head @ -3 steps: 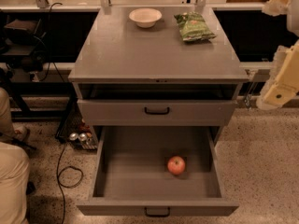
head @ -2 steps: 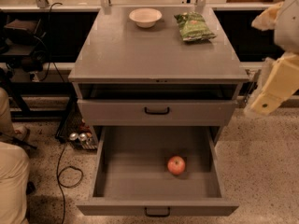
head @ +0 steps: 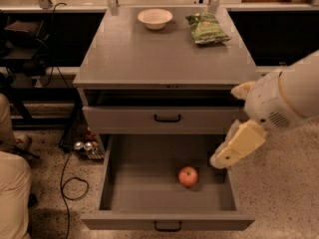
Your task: Pick apple from middle drawer and place on counter
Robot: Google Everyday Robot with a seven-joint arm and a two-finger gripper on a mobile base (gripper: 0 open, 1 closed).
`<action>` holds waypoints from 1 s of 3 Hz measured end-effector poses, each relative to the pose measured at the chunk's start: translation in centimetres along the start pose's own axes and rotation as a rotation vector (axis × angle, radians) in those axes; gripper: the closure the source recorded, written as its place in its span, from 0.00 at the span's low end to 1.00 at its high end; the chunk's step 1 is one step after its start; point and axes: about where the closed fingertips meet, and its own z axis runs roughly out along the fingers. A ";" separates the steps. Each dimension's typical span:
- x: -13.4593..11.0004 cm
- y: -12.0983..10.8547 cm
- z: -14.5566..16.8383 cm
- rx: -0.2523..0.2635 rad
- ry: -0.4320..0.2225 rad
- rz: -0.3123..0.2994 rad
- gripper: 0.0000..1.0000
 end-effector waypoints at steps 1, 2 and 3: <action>1.5 2.5 6.8 -0.078 -0.092 0.107 0.00; 1.5 2.1 8.1 -0.038 -0.114 0.134 0.00; 1.6 2.1 8.1 -0.038 -0.114 0.134 0.00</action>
Offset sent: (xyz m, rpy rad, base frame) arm -0.0041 0.0245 -0.0567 0.1196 0.0634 -0.0274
